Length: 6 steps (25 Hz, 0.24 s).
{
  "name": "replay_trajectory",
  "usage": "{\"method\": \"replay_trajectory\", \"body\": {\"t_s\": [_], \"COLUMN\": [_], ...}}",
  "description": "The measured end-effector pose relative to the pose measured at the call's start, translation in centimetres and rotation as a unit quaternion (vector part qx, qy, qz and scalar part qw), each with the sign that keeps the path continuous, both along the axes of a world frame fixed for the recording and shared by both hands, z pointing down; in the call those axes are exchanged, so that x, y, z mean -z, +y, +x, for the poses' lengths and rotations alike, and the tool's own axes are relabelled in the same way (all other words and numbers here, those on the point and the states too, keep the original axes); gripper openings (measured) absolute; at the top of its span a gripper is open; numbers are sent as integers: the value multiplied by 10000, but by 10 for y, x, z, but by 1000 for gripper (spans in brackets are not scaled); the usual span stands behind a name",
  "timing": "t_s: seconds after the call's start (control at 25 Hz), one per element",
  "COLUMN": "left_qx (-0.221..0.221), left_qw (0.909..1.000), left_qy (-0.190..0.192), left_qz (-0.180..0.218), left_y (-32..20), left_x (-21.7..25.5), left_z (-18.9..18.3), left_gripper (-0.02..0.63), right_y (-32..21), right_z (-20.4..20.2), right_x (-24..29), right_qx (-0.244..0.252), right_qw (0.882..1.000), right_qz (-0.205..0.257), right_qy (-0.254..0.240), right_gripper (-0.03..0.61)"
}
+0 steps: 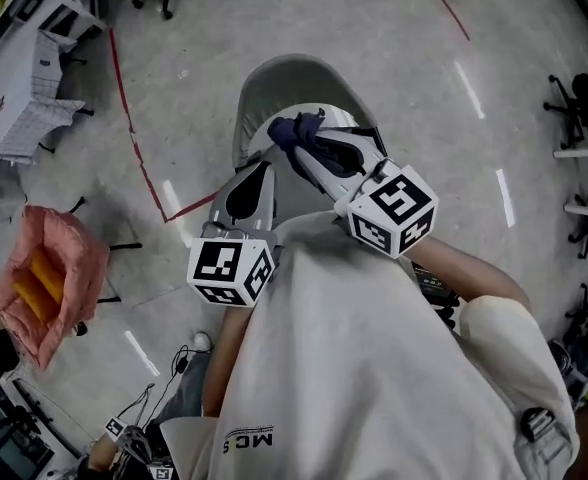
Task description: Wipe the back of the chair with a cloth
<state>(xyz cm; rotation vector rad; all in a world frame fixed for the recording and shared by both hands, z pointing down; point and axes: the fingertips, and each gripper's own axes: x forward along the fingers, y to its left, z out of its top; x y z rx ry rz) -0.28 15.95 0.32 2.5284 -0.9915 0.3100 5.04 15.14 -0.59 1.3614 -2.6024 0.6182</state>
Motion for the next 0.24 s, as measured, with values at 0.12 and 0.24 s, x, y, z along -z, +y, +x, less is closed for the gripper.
{"method": "replay_trajectory", "body": {"t_s": [0.12,0.24], "left_qx": [-81,-212], "left_qw": [10000,9996], "left_qy": [15,66], "left_qz": [-34,-153], "left_y": [-1,6], "left_x": [-5,-12], "left_z": [0,8], "left_gripper": [1,1], "right_y": [-1,13], "right_z": [-5,-5], "right_x": [-3,-8], "right_qx": [-128,-235], "right_qw": [9999,9997], "right_qz": [43,38], "right_qy": [8,72], "right_gripper": [72,72]}}
